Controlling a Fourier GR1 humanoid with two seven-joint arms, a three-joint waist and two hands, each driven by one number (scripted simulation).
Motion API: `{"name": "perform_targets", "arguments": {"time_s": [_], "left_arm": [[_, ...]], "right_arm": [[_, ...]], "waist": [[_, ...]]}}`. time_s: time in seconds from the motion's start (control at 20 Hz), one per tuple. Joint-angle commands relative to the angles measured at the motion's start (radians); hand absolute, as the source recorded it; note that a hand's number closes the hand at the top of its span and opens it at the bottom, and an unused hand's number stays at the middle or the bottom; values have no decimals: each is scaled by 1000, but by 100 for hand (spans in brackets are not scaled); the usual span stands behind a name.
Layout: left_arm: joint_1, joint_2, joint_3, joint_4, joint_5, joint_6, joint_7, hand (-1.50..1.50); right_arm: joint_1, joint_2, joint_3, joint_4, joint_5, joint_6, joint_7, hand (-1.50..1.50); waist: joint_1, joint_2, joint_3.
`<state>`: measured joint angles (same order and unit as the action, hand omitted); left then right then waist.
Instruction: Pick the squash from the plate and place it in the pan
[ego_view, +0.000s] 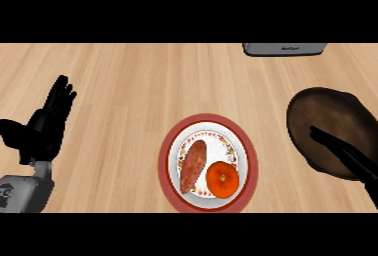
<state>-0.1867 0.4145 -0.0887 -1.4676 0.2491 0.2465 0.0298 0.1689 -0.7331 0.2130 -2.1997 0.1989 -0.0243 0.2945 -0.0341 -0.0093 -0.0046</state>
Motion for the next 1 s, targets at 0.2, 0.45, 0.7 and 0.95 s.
{"name": "perform_targets", "arguments": {"time_s": [0.2,0.45,0.7,0.95], "left_arm": [[-69,-24,4,63,-3,-47,-17,0],[-82,-29,20,71,-14,-68,-6,0],[-59,-87,-7,12,-59,-8,20,0],[-47,-92,13,41,-71,-40,-14,0]], "right_arm": [[-282,-118,-66,-191,-187,192,537,-150],[-557,-87,7,-83,-193,262,654,-150],[-719,81,145,-58,-214,257,836,-150],[-707,214,255,-58,-150,232,869,-150]], "waist": [[50,14,1],[55,13,2],[53,9,3],[38,8,4]]}}
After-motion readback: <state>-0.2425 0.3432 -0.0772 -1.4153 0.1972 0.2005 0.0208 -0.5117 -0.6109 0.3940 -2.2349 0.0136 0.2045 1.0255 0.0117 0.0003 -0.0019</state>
